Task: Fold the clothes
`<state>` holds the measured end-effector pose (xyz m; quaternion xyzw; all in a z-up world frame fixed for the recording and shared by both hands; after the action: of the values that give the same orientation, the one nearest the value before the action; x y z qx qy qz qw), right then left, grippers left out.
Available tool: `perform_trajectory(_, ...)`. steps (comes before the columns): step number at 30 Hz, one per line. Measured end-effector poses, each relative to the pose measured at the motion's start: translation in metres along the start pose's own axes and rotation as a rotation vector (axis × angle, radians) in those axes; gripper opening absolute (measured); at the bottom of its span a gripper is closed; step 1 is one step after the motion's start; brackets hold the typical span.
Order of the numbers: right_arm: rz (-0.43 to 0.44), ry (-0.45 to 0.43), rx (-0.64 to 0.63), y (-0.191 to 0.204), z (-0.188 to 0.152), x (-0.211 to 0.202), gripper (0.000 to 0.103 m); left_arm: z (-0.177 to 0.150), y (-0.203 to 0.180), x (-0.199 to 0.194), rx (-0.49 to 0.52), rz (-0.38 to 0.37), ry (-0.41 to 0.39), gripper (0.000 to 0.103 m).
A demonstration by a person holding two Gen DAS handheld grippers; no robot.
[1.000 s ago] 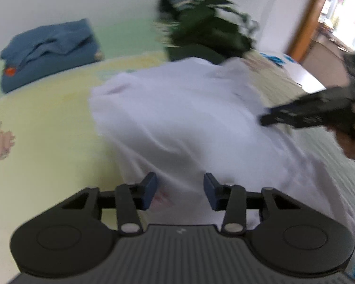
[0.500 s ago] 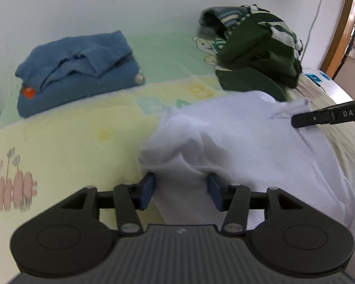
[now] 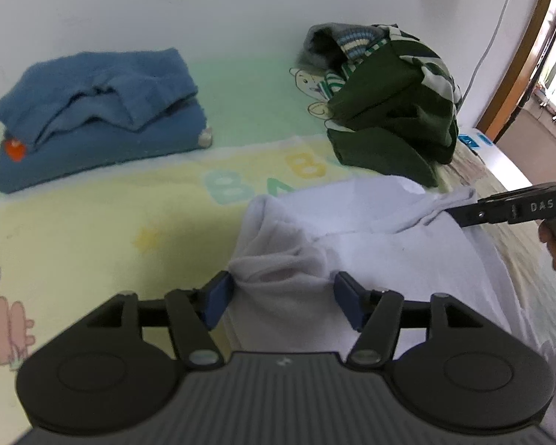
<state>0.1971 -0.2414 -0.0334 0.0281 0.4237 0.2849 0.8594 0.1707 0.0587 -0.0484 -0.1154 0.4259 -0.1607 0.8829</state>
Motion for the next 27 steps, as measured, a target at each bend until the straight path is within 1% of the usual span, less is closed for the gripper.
perform_trajectory(3,0.002,-0.013,-0.021,-0.001,0.003,-0.011,0.040,-0.001,0.001,-0.010,0.037,0.005,-0.011,0.066)
perform_trajectory(5,0.008,-0.015,-0.037,-0.004,0.003,-0.020,0.042,-0.002,0.005,-0.014,0.059,0.005,-0.012,0.066)
perform_trajectory(8,0.019,-0.004,-0.030,-0.008,0.003,-0.023,0.042,0.001,0.010,-0.009,0.060,0.019,0.004,0.066)
perform_trajectory(10,0.004,-0.003,-0.031,-0.006,0.003,-0.023,0.042,0.002,0.013,-0.007,0.057,0.033,0.005,0.066)
perform_trajectory(11,-0.001,-0.018,-0.043,-0.002,0.004,-0.026,0.042,0.002,0.014,-0.008,0.051,0.032,0.004,0.066)
perform_trajectory(13,-0.002,-0.093,-0.113,0.012,0.005,-0.037,0.035,0.000,0.015,-0.010,0.038,0.023,0.005,0.066)
perform_trajectory(14,-0.009,-0.138,-0.184,0.026,0.007,-0.042,0.034,-0.002,0.013,-0.013,0.038,0.012,0.005,0.066)
perform_trajectory(16,0.014,-0.188,-0.306,0.052,0.011,-0.043,0.033,-0.007,0.008,-0.016,0.035,-0.005,0.012,0.067)
perform_trajectory(18,0.093,-0.181,-0.404,0.082,0.017,-0.030,0.030,-0.014,0.000,-0.016,0.043,-0.014,0.028,0.067)
perform_trajectory(19,0.121,-0.172,-0.448,0.096,0.019,-0.020,0.030,-0.018,-0.004,-0.015,0.059,-0.003,0.027,0.067)
perform_trajectory(21,0.154,-0.155,-0.562,0.126,0.021,0.007,0.030,-0.023,-0.009,-0.015,0.083,0.014,0.023,0.067)
perform_trajectory(22,0.160,-0.146,-0.595,0.136,0.022,0.019,0.030,-0.025,-0.009,-0.015,0.083,0.015,0.022,0.067)
perform_trajectory(24,0.169,-0.126,-0.655,0.156,0.024,0.045,0.030,-0.027,-0.008,-0.015,0.073,0.017,0.014,0.067)
perform_trajectory(27,0.221,-0.087,-0.670,0.170,0.028,0.072,0.029,-0.028,-0.006,-0.014,0.056,0.019,0.000,0.067)
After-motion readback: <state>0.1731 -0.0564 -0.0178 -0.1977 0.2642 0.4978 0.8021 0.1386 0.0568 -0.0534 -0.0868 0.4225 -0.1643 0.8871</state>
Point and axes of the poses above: each gripper's, at about its wrist camera, not at the fingertips, and x roughly the way its jaws point, y to its left, z to its top, the point moved 2 cm from there along x, roughly the way its jaws point, and after that the axes turned 10 degrees about -x, right-handed, at the moved point
